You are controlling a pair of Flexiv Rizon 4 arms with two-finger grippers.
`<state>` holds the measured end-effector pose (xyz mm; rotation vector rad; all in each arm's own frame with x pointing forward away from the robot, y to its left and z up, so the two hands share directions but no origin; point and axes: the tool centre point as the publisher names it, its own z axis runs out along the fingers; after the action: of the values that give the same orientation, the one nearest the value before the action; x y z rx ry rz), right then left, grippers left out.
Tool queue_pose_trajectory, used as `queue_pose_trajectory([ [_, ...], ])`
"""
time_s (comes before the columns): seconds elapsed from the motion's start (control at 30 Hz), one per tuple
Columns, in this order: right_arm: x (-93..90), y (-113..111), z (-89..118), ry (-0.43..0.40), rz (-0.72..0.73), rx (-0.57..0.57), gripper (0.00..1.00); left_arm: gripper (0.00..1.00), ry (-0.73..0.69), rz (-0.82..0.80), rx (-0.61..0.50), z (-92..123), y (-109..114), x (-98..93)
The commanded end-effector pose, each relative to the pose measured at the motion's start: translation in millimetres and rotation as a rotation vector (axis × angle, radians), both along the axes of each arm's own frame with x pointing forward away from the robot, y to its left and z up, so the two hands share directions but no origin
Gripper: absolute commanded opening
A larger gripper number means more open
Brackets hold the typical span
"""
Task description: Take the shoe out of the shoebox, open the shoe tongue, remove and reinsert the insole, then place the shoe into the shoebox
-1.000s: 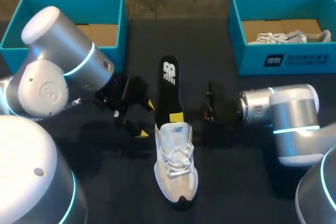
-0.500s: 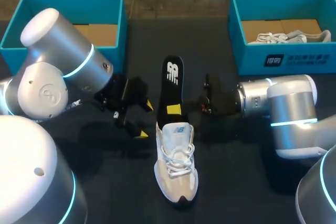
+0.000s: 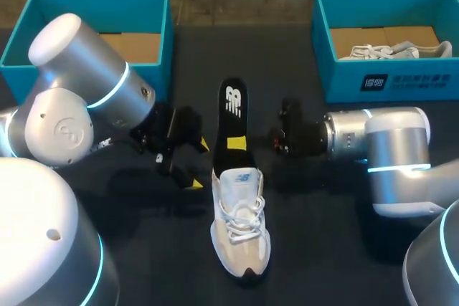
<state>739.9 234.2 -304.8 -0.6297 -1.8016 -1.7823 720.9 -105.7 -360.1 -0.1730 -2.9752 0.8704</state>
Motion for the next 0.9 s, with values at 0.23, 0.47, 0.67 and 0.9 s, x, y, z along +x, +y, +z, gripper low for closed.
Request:
queue_pose_trajectory([
  [0.23,-18.5,-2.9,-22.6,0.072,-0.007,-0.028,0.0,1.0,-0.002,0.002,0.0,-1.2,-0.3,-0.9],
  [0.47,-30.8,-7.1,-32.8,0.115,0.001,-0.06,0.0,1.0,-0.002,0.002,0.0,-1.2,-0.3,-0.9],
  [0.67,-31.4,-5.3,-26.6,0.101,0.006,-0.067,0.13,1.0,-0.002,0.002,0.0,-1.2,-0.3,-0.9],
  [0.9,-27.4,-2.5,-7.4,0.041,0.012,-0.079,0.31,1.0,-0.002,0.002,0.0,-1.2,-0.3,-0.9],
])
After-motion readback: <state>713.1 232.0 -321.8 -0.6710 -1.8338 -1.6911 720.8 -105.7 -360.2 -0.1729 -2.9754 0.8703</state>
